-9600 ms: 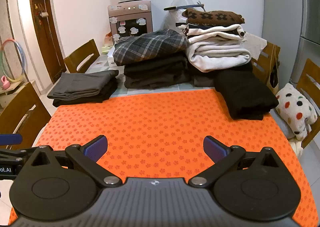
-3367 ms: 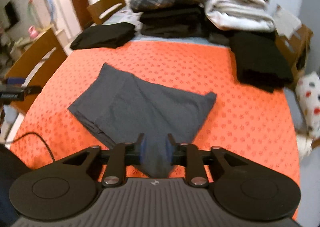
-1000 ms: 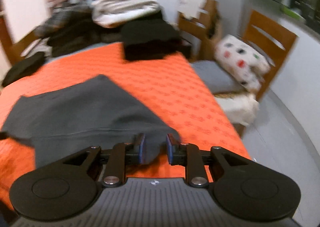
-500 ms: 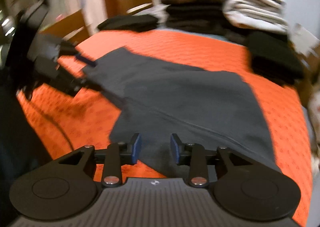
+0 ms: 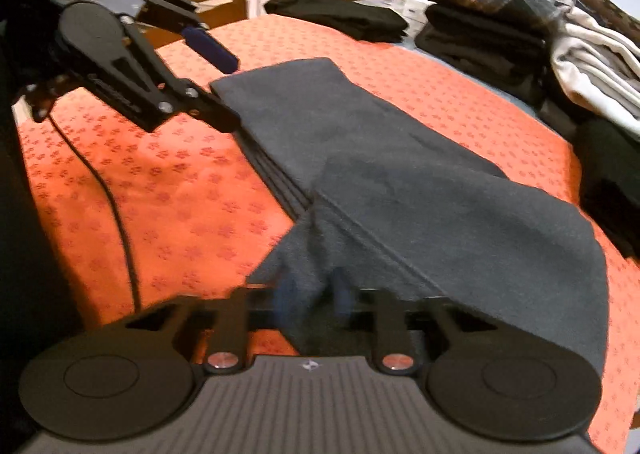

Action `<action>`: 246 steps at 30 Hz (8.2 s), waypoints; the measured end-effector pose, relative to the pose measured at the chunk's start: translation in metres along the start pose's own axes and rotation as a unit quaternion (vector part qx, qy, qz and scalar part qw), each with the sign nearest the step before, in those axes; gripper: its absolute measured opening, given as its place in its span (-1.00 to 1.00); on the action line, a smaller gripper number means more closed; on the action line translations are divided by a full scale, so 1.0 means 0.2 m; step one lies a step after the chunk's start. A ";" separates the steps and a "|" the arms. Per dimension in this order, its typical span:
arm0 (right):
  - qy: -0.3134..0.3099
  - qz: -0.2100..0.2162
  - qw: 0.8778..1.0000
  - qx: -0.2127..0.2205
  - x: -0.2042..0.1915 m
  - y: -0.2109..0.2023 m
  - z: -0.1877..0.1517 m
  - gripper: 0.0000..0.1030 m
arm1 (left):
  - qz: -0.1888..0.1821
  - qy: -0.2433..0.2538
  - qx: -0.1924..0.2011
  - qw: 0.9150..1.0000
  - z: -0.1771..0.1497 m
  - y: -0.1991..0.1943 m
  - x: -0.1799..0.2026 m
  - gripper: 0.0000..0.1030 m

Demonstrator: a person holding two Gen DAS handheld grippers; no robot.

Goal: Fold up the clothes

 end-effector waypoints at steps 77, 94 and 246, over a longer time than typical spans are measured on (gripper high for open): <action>0.240 -0.219 0.946 0.015 1.51 -0.36 -0.28 -0.86 | -0.148 -0.014 0.058 0.987 0.44 0.22 0.43 0.20; 0.282 -0.206 0.936 -0.051 1.44 -0.17 -0.54 -0.86 | -0.224 -0.098 0.017 0.969 0.57 0.35 0.51 -0.48; 0.384 0.002 0.922 0.043 1.31 0.34 0.70 -0.18 | 0.118 -0.249 0.069 0.959 0.19 0.21 -1.27 0.35</action>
Point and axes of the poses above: each gripper's, at about its wrist camera, not at the fingertips, and y roughly the way its jaws point, x to its right, z to its top, the point moved 9 cm from there along y, roughly the way its jaws point, and after that the axes turned 2 degrees about -x, right-handed, at the moved point
